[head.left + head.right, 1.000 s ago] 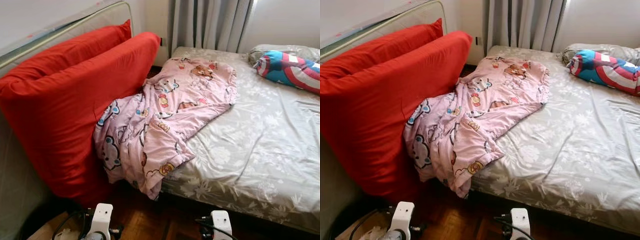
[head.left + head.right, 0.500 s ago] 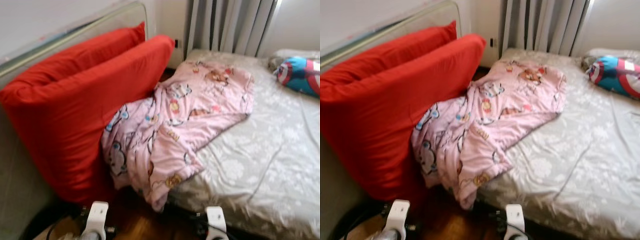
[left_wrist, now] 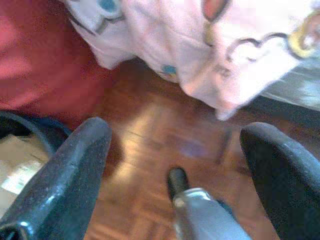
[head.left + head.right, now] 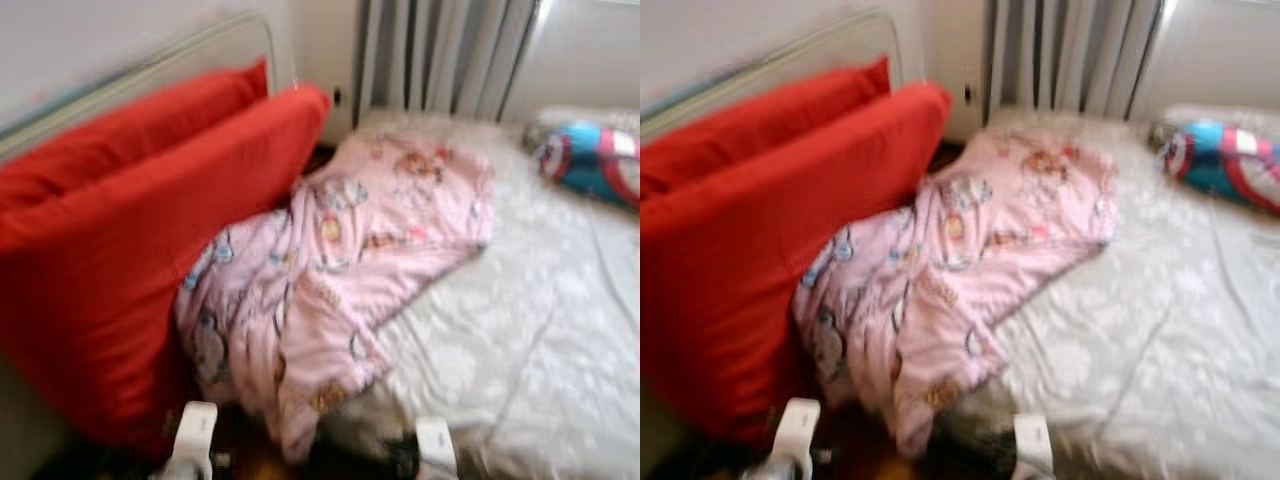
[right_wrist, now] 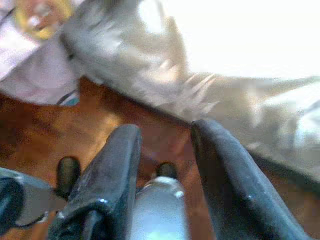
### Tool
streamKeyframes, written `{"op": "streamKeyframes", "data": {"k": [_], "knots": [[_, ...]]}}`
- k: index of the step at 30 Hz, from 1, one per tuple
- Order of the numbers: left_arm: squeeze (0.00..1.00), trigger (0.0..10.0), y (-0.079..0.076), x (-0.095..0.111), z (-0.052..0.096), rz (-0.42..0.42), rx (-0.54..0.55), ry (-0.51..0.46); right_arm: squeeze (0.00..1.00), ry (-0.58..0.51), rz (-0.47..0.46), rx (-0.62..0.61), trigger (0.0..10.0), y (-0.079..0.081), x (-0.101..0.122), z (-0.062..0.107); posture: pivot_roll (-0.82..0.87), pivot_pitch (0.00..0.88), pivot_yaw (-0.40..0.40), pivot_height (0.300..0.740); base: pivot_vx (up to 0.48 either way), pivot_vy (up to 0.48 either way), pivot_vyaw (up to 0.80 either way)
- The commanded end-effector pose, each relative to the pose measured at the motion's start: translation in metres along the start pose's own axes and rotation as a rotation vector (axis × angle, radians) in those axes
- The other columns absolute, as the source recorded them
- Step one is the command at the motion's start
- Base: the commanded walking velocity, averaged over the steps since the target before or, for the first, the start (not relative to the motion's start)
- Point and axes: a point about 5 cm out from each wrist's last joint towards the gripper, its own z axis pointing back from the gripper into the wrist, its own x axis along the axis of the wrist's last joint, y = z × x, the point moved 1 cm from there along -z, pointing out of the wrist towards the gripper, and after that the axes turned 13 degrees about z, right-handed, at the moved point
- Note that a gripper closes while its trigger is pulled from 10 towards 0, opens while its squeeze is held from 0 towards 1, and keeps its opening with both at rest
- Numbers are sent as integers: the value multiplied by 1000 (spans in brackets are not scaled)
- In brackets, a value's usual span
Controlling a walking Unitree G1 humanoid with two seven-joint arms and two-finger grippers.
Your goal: Clean up the room
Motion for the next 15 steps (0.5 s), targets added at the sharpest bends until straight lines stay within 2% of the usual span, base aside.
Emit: {"op": "streamKeyframes", "data": {"k": [1, 15], "knots": [[0, 10000, 19, -11, 5, -24, 45, 44, 0, -32, -13, 31, 10000, 13, 11, -3, -30, 30, -3, 740, 277, 0, 450], [0, 10000, 19, -11, 5, -21, 48, 37, 0, -60, -38, 42, 10000, 14, 13, -3, -30, 29, -2, 740, 257, 0, 0]]}}
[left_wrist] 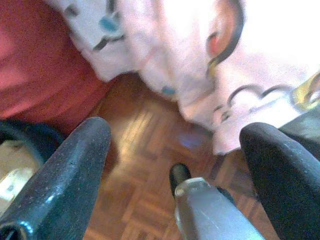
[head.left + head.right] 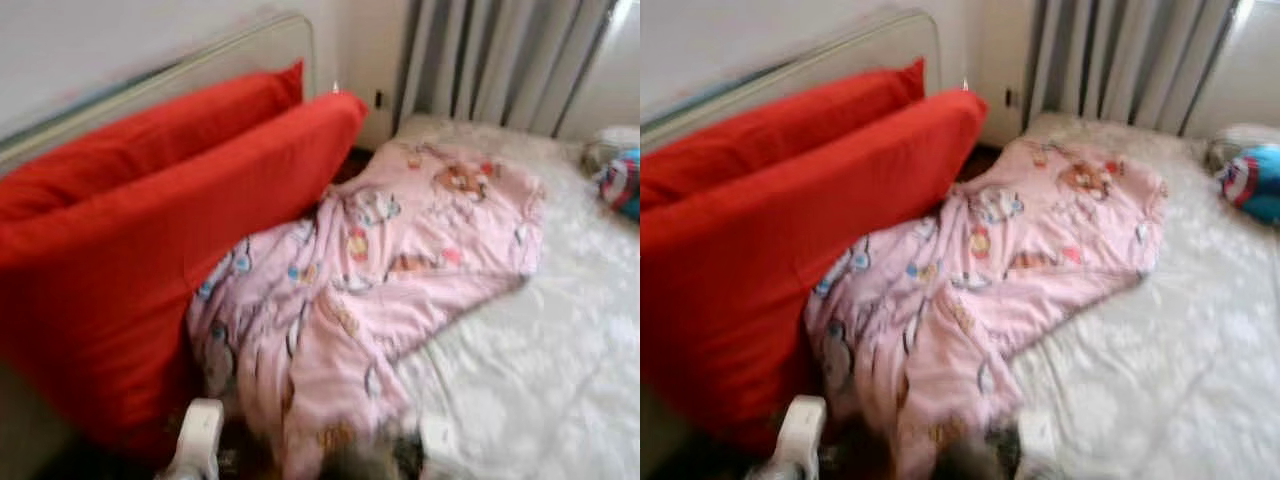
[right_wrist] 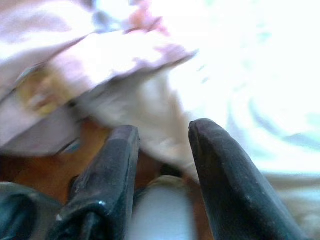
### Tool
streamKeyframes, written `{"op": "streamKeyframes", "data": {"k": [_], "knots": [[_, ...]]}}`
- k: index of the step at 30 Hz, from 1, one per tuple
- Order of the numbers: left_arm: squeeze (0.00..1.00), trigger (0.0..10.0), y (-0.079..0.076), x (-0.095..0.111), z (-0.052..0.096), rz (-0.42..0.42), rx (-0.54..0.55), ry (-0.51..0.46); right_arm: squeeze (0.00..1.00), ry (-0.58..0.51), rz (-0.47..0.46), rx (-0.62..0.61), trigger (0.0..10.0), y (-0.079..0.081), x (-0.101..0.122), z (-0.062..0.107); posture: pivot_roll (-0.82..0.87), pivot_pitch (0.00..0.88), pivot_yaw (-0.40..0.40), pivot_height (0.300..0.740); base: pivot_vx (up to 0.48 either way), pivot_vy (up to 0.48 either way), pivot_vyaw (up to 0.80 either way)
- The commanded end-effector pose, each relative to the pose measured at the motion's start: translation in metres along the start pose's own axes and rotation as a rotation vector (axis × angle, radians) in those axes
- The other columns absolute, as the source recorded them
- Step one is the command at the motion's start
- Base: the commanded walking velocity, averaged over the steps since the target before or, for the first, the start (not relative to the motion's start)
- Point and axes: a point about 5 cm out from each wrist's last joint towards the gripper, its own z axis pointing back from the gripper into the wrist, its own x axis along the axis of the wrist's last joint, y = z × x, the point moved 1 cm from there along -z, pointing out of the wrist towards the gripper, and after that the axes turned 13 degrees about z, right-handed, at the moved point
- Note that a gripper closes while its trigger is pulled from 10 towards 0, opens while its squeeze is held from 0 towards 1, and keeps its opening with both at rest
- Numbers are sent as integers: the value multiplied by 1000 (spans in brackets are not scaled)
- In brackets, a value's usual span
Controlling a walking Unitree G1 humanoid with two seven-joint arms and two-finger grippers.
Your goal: Clean up the room
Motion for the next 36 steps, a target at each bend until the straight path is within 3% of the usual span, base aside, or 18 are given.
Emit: {"op": "streamKeyframes", "data": {"k": [1, 16, 19, 21, 22, 24, 35, 36], "knots": [[0, 10000, 16, 0, 2, -25, 41, -1, 0, -27, -13, 34, 10000, 13, 6, -2, -30, 29, -2, 740, 0, 0, 0], [0, 10000, 9, 18, 8, 122, -20, -275, 0, -272, -41, -14, 10000, 7, 22, 5, -52, 47, -16, 740, 0, 0, 0], [0, 10000, 9, 19, 9, 123, -23, -291, 0, -302, -42, -15, 10000, 7, 27, 5, -52, 47, -16, 740, 0, 0, 0], [0, 10000, 8, 19, 10, 129, -28, -316, 0, -479, 3, -33, 10000, 2, 85, 1, -49, 53, -24, 740, 0, 0, 0], [0, 10000, 8, 19, 10, 129, -28, -316, 0, -479, 3, -33, 10000, 2, 85, 1, -49, 53, -24, 740, 0, 0, 0], [0, 10000, 7, 19, 11, 129, -31, -329, 0, -601, 37, -42, 10000, 2, 115, 6, -52, 55, -28, 740, 0, 0, 0], [0, 10000, 6, 15, 14, 99, -12, -364, 0, -759, 64, -14, 10000, 6, 124, 22, -49, 41, -49, 740, 0, 0, 0], [0, 10000, 3, 81, 32, 54, -68, -702, 0, -766, 73, -8, 10000, 6, 122, 24, -42, 40, -52, 740, 0, 0, 0]]}}
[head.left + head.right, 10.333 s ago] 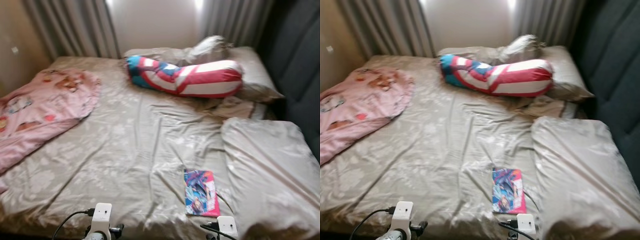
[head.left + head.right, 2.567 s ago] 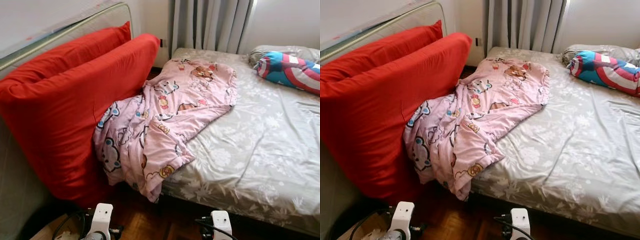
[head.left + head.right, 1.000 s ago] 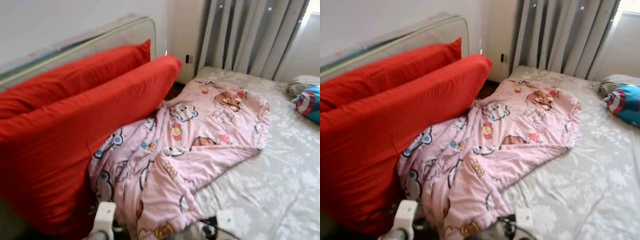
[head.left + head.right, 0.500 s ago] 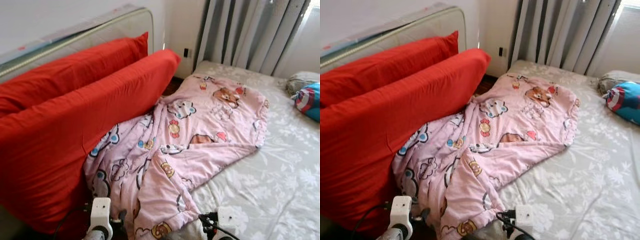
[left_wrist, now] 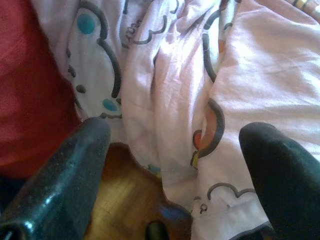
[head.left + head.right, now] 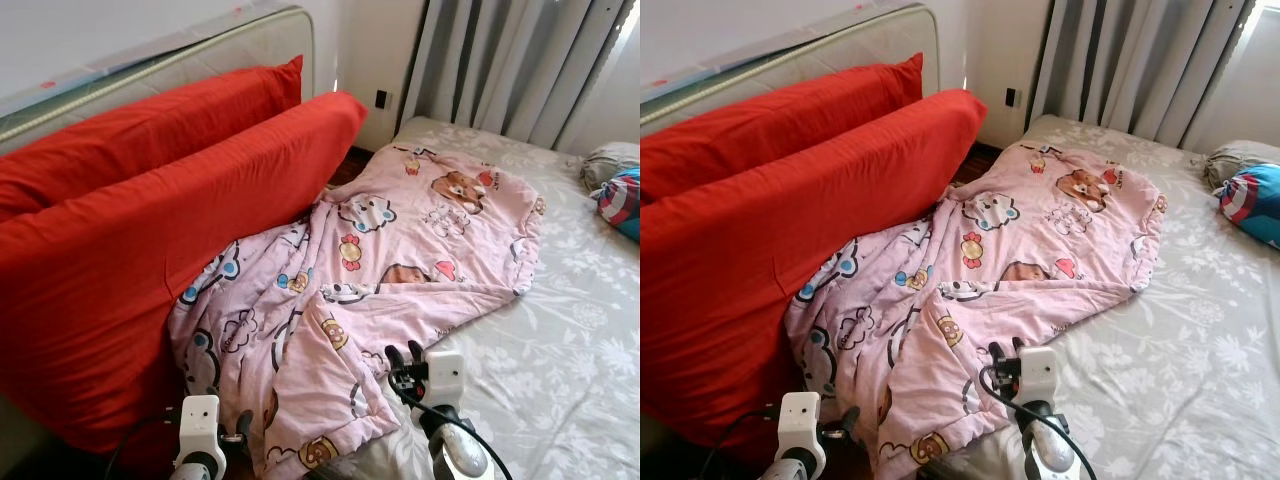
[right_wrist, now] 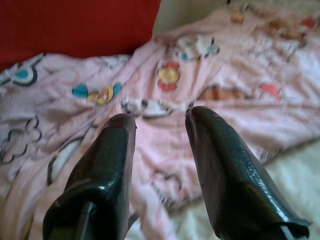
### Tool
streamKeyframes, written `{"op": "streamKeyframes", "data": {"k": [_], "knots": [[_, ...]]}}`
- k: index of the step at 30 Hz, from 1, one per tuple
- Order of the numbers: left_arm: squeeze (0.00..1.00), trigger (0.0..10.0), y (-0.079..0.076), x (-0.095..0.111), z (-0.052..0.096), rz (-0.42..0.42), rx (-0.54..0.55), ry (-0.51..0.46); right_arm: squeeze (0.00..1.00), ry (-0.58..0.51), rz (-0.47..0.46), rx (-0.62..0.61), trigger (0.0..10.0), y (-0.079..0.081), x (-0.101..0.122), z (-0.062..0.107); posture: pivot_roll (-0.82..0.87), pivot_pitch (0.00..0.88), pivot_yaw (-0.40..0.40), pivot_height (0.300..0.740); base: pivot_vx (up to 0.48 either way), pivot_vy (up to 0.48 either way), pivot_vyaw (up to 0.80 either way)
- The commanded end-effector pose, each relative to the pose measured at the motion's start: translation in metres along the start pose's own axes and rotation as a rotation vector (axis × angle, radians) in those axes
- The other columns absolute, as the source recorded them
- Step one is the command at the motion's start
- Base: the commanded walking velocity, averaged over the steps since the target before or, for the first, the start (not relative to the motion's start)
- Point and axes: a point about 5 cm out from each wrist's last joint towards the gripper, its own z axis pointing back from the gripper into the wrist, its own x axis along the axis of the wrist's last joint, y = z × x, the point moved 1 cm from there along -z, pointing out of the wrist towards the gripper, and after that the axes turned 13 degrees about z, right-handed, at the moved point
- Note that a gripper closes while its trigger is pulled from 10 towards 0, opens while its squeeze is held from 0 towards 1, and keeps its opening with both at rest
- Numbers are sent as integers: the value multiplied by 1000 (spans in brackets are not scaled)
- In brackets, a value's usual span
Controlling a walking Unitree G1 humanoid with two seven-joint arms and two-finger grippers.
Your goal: Clean up the room
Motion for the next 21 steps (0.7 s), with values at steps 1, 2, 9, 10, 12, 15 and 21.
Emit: {"op": "streamKeyframes", "data": {"k": [1, 2, 9, 10, 12, 15, 21], "knots": [[0, 10000, -13, 74, -9, -44, -84, -328, 0, -22, 6, 5, 10000, 0, 2, 2, -42, 40, -52, 740, 0, 0, 0], [0, 10000, -18, 94, -4, -56, -101, -407, 0, -21, 6, 4, 10000, 0, 1, 3, -37, 39, -55, 740, 0, 0, 0], [0, 10000, -29, 125, -1, -74, -148, -544, 0, -13, -9, -8, 10000, 3, -1, 8, -30, 36, -59, 740, 0, 0, 0], [0, 10000, -31, 129, 0, -75, -157, -559, 0, -13, -12, -9, 10000, 3, 0, 9, -25, 38, -57, 740, 0, 0, 0], [0, 10000, -33, 131, 2, -74, -161, -569, 0, -18, -18, -13, 10000, 4, 2, 9, -29, 43, -54, 740, 0, 0, 0], [0, 10000, -28, 128, 14, -64, -136, -542, 0, -34, -35, -32, 10000, 3, 6, 9, -29, 55, -48, 740, 0, 0, 0], [0, 10000, -29, 126, 16, -55, -141, -479, 0, -28, -36, -43, 10000, 4, 7, 6, -29, 71, -35, 740, 0, 0, 0]]}}
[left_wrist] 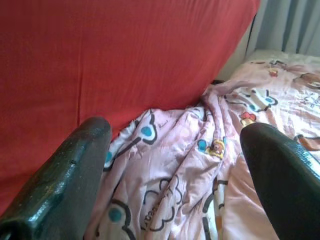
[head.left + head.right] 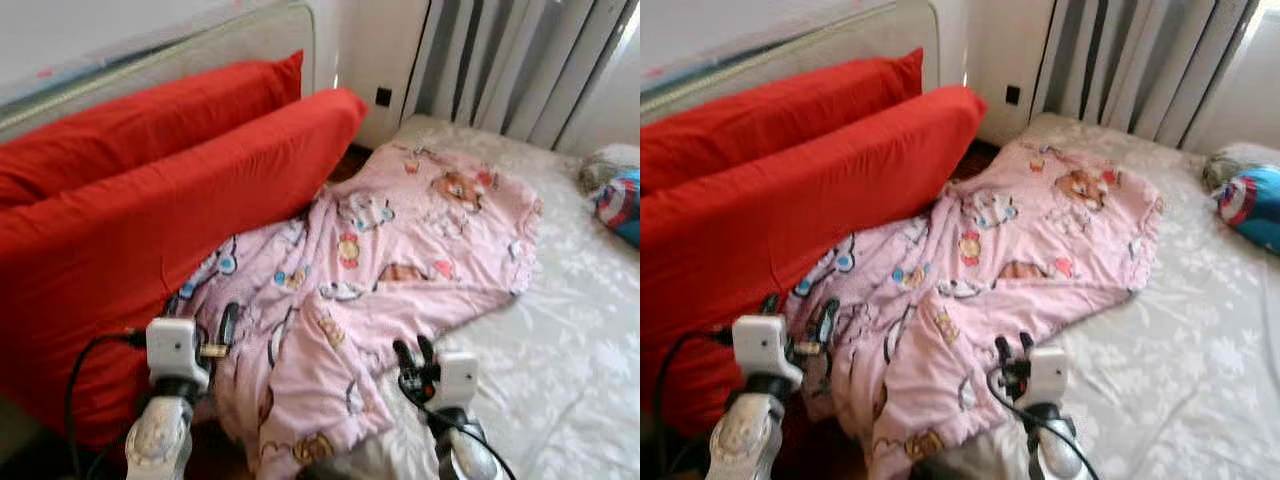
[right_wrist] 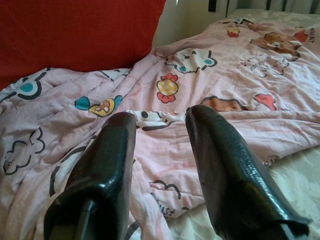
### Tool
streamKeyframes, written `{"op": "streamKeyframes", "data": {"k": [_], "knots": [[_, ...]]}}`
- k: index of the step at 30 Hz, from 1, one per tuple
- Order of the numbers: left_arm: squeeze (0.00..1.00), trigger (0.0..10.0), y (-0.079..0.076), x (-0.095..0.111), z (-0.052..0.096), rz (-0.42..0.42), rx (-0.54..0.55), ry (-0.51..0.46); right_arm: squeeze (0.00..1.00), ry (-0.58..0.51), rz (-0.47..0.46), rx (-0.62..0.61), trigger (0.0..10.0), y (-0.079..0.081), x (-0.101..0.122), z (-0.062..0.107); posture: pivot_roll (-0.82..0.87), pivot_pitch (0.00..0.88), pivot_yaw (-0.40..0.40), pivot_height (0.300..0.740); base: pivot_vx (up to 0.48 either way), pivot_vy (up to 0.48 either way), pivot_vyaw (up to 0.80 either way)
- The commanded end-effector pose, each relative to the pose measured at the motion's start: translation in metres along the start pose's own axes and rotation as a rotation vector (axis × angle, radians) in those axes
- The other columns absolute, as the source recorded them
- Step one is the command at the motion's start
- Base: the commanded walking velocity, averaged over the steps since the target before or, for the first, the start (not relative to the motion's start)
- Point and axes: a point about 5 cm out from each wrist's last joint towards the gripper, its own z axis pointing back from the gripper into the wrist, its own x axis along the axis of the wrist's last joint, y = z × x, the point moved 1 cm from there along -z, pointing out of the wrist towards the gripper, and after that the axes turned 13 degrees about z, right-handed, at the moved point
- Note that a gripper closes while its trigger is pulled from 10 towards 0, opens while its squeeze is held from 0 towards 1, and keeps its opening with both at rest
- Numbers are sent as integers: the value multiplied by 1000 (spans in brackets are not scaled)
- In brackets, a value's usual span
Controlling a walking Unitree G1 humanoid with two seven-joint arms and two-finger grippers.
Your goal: Clean up the room
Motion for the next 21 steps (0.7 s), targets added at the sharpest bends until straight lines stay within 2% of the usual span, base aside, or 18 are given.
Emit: {"op": "streamKeyframes", "data": {"k": [1, 6, 15, 21], "knots": [[0, 10000, -5, 6, -6, 2, -21, -17, 0, 11, -3, -3, 10000, 2, 0, -1, -30, 72, -34, 740, 0, 0, 0], [0, 10000, -7, 5, -8, 7, -29, -3, 0, 36, 0, 2, 10000, 4, 0, -2, -34, 71, -33, 740, 0, 0, 0], [0, 10000, -9, 4, -11, 30, -11, 36, 0, 86, 12, 21, 10000, 7, -7, -5, -30, 61, -35, 685, 0, 0, 0], [0, 10000, -10, 4, -14, 34, -13, 40, 0, 66, 14, 28, 10000, 8, -3, -6, -32, 59, -36, 675, 0, 0, 0]]}}
